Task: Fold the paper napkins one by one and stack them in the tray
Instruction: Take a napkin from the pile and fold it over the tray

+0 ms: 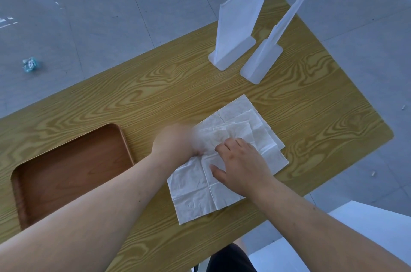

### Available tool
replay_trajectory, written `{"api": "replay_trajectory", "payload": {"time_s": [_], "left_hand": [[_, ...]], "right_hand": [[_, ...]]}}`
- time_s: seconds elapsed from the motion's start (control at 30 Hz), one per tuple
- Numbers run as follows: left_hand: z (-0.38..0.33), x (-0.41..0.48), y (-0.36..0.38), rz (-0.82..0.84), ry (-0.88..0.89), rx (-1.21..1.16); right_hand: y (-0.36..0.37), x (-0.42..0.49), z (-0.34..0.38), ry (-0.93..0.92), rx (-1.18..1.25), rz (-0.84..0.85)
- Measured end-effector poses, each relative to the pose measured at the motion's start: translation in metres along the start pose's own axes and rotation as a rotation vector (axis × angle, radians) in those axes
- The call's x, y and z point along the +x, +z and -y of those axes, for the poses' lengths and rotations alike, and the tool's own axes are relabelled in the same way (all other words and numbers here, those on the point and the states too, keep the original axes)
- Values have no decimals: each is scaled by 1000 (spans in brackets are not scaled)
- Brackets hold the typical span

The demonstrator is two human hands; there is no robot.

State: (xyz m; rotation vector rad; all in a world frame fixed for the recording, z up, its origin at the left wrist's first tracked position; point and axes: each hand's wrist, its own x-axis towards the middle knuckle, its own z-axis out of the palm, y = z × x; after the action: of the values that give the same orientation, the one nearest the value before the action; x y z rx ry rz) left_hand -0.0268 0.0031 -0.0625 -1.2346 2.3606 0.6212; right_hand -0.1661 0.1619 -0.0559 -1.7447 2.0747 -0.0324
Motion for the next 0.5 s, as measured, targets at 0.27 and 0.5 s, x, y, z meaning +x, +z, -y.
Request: {"api": "replay_trajectory", "payload": {"time_s": [0.27, 0.5], "left_hand": [[1, -16, -22, 179, -45, -520], [23, -72, -72, 298, -219, -1553]], "right_hand": [[-13, -13, -7, 92, 206, -151], [-45, -13, -5, 591, 1031, -95]]}}
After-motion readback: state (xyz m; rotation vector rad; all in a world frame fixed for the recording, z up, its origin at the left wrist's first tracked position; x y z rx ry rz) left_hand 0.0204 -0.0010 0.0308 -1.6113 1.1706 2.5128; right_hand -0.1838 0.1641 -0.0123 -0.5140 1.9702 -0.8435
